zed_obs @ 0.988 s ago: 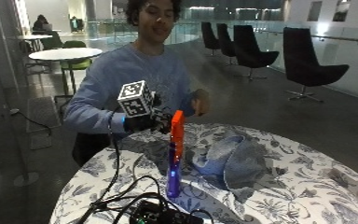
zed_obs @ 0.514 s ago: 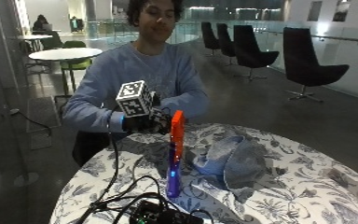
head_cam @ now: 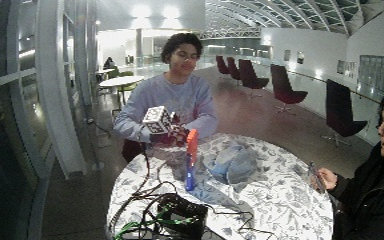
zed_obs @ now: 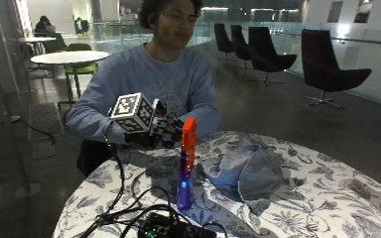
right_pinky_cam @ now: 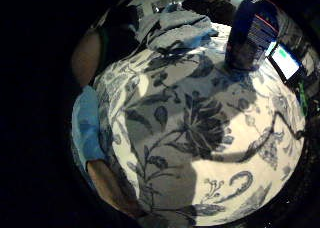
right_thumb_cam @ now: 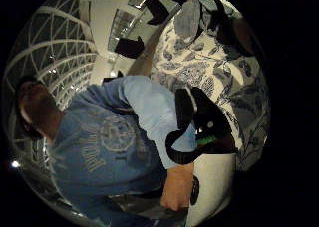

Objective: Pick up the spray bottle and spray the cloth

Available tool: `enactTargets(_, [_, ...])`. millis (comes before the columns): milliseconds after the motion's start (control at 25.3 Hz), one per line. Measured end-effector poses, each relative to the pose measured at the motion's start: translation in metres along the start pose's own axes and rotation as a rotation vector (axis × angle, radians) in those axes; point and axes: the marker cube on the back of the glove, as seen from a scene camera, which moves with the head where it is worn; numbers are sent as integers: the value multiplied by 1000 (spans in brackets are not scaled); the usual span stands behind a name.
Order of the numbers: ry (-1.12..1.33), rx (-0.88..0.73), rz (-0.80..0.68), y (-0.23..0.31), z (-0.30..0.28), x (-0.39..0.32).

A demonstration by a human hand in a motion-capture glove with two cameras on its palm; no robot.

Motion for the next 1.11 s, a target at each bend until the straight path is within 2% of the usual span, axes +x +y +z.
enactTargets(316, [-481,269,147,-5,-32,40])
enactTargets(474, [-630,390,217,-1,-43,57])
enactTargets(632, [-636,456,251,2,-46,68])
enactTargets(1107, [-439,521,402,-32,-45,114])
